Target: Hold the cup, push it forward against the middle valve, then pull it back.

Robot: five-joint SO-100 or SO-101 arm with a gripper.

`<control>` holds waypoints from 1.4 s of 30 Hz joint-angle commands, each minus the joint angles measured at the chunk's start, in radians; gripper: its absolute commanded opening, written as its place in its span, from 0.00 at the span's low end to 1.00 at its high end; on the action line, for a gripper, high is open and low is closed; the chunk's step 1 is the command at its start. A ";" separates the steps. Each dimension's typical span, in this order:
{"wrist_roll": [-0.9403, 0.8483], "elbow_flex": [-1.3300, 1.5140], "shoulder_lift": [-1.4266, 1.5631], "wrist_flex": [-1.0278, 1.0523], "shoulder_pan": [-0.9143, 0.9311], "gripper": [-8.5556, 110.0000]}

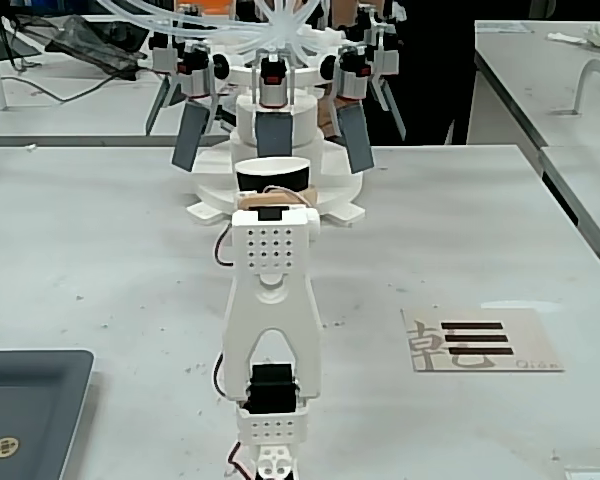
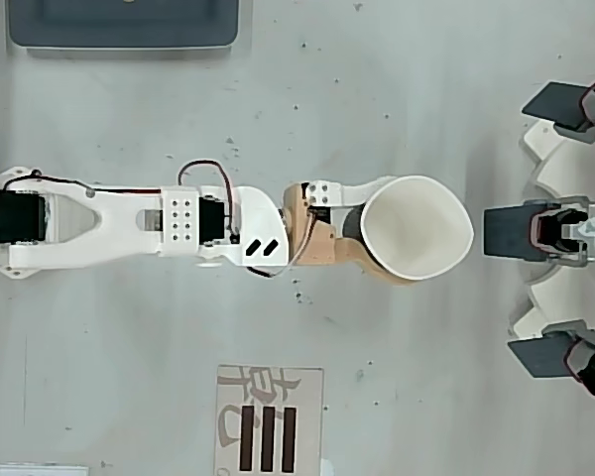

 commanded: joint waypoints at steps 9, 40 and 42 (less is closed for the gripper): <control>0.005 -0.110 -0.031 -0.012 0.008 0.10; 0.012 -0.561 -0.454 0.057 -0.002 0.10; 0.011 -0.437 -0.359 0.011 0.000 0.10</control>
